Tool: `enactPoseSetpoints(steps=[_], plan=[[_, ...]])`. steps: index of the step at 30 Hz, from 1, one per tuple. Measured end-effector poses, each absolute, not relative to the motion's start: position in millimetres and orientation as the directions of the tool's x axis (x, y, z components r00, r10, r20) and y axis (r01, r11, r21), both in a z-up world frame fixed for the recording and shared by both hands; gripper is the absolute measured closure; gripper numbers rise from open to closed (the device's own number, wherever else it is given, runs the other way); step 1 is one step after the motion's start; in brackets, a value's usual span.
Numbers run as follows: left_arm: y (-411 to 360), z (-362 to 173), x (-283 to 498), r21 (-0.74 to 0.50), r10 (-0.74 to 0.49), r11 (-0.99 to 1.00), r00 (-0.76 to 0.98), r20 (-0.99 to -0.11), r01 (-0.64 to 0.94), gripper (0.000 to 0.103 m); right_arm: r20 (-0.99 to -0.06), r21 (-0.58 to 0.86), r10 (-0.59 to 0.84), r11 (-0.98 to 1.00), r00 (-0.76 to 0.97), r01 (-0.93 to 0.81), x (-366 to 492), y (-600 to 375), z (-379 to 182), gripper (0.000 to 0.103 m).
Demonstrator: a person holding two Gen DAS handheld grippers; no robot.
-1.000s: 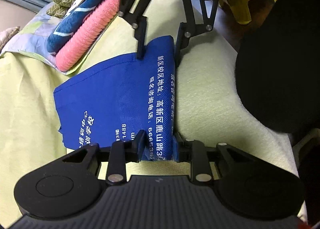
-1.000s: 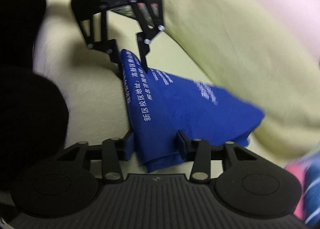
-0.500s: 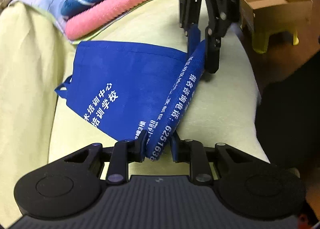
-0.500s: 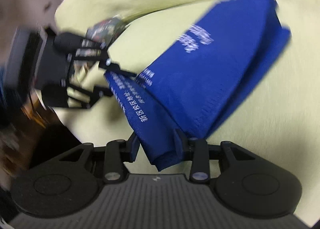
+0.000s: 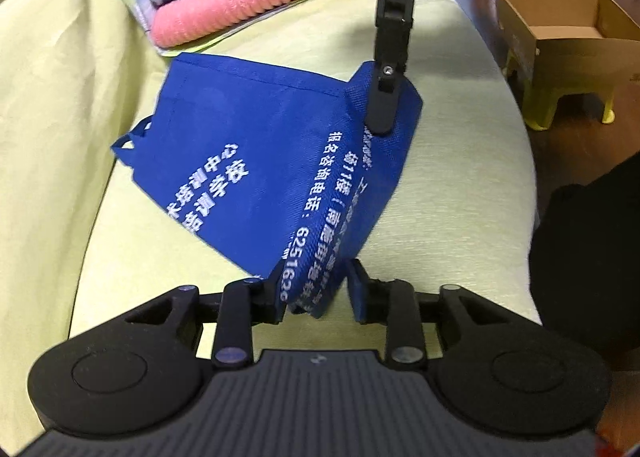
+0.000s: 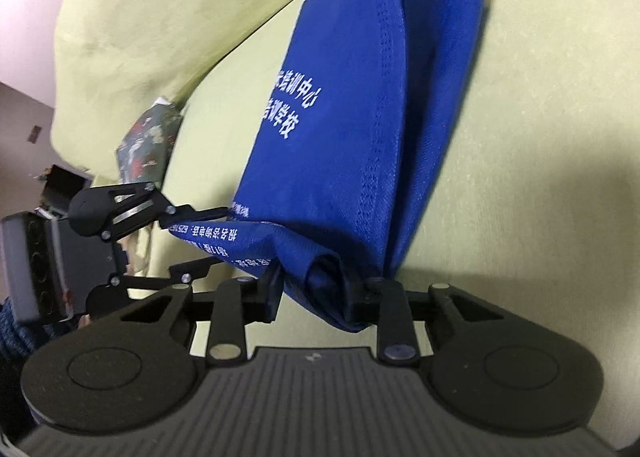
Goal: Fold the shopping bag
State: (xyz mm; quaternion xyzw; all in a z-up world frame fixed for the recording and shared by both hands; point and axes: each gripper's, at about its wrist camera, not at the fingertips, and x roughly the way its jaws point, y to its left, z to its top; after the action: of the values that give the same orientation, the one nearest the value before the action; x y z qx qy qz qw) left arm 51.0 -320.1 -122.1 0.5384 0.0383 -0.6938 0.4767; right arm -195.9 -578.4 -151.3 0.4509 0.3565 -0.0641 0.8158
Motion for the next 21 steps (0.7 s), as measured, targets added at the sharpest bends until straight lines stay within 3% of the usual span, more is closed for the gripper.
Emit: enactPoseSetpoints(steps=[3,6,12,21], plan=[[-315.7,-114.7,56.1,0.486,-0.649,-0.486,0.072,-0.757,0.726,0.061,-0.640,0.699,0.197,0.551,0.743,0.455,-197.4,-580.0,-153.1,0.081],[-302.3,-99.8,57.6,0.515,-0.701,-0.424,0.089,-0.707,0.745,0.076,-0.624,0.724,0.195,0.509,0.757,0.466,-201.8,-582.2,-158.0,0.082],[-297.5,-94.1,39.3,0.519,-0.741,-0.429,0.041,-0.671,0.739,0.087,-0.619,0.742,0.186,0.457,0.763,0.490,-200.5,-582.6,-162.8,0.082],[-329.8,-122.6,35.4,0.498,-0.726,-0.410,0.057,-0.685,0.764,0.086,-0.605,0.767,0.195,0.402,0.772,0.500,-202.0,-588.6,-171.5,0.085]])
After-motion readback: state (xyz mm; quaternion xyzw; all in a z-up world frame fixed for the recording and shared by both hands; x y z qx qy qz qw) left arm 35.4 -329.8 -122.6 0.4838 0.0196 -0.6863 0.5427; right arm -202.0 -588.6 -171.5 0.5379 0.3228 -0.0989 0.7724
